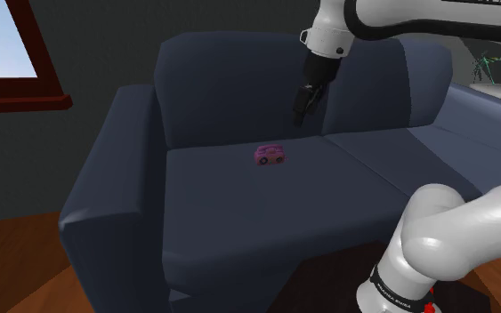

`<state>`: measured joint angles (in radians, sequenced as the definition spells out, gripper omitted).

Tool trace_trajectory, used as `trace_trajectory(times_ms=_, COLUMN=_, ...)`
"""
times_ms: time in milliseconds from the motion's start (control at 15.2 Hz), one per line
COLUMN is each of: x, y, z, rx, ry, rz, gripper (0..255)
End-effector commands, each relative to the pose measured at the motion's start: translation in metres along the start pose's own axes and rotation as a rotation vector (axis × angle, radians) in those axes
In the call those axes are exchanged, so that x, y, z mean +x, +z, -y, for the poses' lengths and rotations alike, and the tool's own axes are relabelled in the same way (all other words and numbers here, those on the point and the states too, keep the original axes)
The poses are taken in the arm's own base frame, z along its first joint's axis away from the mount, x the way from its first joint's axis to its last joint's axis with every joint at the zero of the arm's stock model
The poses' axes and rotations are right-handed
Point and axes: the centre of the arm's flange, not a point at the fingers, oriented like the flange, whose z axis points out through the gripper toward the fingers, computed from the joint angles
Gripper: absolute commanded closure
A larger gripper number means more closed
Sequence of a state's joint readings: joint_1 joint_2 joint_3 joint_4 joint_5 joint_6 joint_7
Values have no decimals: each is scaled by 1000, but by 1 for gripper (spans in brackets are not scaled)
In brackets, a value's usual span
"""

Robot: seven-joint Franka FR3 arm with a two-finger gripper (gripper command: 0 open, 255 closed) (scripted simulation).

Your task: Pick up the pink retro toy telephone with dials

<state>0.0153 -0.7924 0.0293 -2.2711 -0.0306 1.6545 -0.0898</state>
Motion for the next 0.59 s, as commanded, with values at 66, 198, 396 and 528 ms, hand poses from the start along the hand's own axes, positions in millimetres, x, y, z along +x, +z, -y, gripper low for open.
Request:
trace_trajectory(times_ms=66, x=3, y=9, z=-10, rx=2, ry=-21, rz=4, gripper=0)
trace_trajectory(times_ms=198, x=10, y=26, z=-30, rx=5, ry=-63, rz=12, gripper=0)
trace_trajectory(times_ms=396, x=21, y=52, z=-59, rx=11, ry=-126, rz=24, gripper=0)
trace_trajectory(times_ms=528, x=30, y=69, z=-78, rx=14, ry=-168, rz=32, gripper=0)
